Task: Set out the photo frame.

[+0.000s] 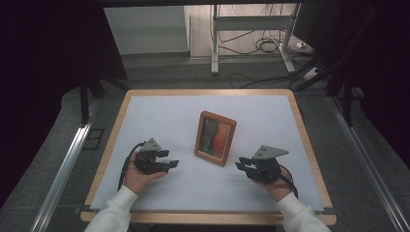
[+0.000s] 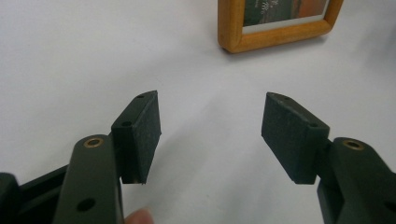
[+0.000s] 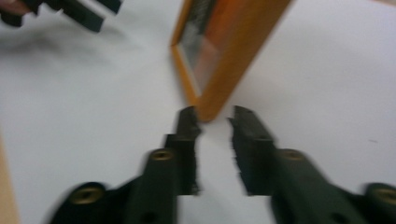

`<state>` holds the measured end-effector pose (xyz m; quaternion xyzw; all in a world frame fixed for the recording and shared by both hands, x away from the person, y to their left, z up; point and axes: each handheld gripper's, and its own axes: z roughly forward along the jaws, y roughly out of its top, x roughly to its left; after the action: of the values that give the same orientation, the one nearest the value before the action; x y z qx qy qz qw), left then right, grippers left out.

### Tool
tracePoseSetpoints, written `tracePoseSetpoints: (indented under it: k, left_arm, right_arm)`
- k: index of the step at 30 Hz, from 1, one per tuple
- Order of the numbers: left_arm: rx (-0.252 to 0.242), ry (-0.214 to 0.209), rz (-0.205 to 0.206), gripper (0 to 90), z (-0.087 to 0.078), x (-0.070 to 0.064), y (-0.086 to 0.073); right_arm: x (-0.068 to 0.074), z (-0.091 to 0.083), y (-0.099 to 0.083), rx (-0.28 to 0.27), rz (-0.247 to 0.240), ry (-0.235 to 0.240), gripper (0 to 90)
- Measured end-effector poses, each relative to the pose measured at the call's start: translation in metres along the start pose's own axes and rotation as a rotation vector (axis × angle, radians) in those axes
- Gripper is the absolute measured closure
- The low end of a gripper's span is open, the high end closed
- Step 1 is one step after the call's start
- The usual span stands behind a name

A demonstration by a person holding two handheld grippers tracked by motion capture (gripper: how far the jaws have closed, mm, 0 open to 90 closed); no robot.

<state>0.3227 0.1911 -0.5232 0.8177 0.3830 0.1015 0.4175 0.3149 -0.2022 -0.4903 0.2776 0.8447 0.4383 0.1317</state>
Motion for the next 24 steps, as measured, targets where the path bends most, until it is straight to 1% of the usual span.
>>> tracePoseSetpoints:
  k: [2, 3, 5, 9, 13, 15, 17, 20, 22, 24]
  left_arm:
    - [-0.004, -0.001, -0.002, 36.9, -0.002, -0.001, -0.001]
    - [-0.005, 0.001, 0.003, 36.9, -0.002, -0.001, -0.001]
    - [-0.005, 0.000, 0.002, 36.9, -0.003, -0.001, -0.002]
    - [0.002, -0.004, 0.004, 36.8, 0.000, 0.000, -0.003]
    - [0.013, -0.009, 0.014, 36.5, 0.003, 0.000, -0.004]
    - [0.015, -0.010, 0.018, 36.1, 0.003, 0.000, -0.004]
    - [0.010, -0.010, 0.011, 36.0, 0.002, 0.000, -0.004]
    - [0.008, -0.011, 0.004, 35.5, 0.002, 0.000, -0.005]
    - [0.010, -0.011, 0.008, 35.3, 0.002, 0.000, -0.005]
    - [0.011, -0.012, 0.008, 35.3, 0.003, 0.000, -0.005]
  right_arm:
    - [0.004, 0.004, 0.001, 0.016, -0.025, 0.025, 88.0]
    - [0.007, 0.005, 0.002, 0.023, -0.039, 0.026, 89.8]
    - [0.012, 0.009, 0.003, 0.032, -0.063, 0.033, 90.0]
    - [0.022, 0.020, 0.007, 0.048, -0.088, 0.042, 90.0]
    - [0.026, 0.034, 0.007, 0.066, -0.093, 0.043, 90.0]
    - [0.025, 0.041, 0.007, 0.077, -0.080, 0.046, 90.0]
    - [0.025, 0.046, 0.008, 0.083, -0.075, 0.044, 90.0]
    - [0.024, 0.056, 0.012, 0.098, -0.088, 0.033, 90.0]
    - [0.022, 0.062, 0.013, 0.104, -0.080, 0.036, 90.0]
    - [0.021, 0.067, 0.013, 0.116, -0.084, 0.036, 90.0]
